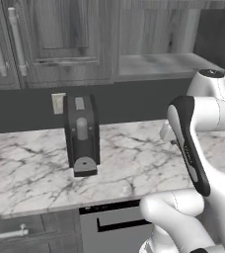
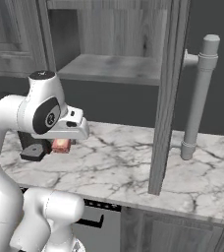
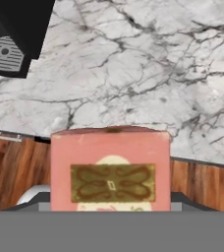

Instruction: Pick up the bar soap and bar soap from the sink, and place them back in the cabinet, and close the cabinet door.

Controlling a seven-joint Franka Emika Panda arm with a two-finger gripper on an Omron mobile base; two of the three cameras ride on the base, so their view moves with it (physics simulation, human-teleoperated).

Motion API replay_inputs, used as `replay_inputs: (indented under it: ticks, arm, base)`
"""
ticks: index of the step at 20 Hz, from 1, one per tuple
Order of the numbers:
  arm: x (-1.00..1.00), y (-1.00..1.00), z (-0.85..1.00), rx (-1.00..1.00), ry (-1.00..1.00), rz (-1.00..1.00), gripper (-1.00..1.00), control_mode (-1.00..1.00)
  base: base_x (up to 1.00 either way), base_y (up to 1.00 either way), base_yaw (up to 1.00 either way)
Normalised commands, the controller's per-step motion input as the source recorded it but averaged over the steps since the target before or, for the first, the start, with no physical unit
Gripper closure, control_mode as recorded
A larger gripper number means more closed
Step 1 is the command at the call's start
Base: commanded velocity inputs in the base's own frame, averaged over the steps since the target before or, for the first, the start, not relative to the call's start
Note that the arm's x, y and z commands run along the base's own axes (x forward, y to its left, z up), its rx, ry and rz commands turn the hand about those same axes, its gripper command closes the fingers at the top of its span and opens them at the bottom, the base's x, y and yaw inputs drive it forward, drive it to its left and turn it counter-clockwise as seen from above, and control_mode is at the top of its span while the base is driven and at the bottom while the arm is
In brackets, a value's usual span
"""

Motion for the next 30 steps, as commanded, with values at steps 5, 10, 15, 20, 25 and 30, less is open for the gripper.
replay_inputs:
  ticks: [5,10,15,20,25,30]
  arm:
    - [0.00,0.00,0.00,0.00,0.00,0.00,1.00,1.00]
    - [0.00,0.00,0.00,0.00,0.00,0.00,1.00,1.00]
    - [0.00,0.00,0.00,0.00,0.00,0.00,1.00,1.00]
    - [0.00,0.00,0.00,0.00,0.00,0.00,1.00,1.00]
    - [0.00,0.00,0.00,0.00,0.00,0.00,1.00,1.00]
    - [0.00,0.00,0.00,0.00,0.00,0.00,1.00,1.00]
  base:
    - [0.05,0.00,-0.25]
    - [0.07,0.00,-0.03]
    - [0.04,0.00,0.00]
    - [0.02,-0.01,0.00]
    - [0.00,-0.04,0.00]
    - [0.00,0.00,0.00]
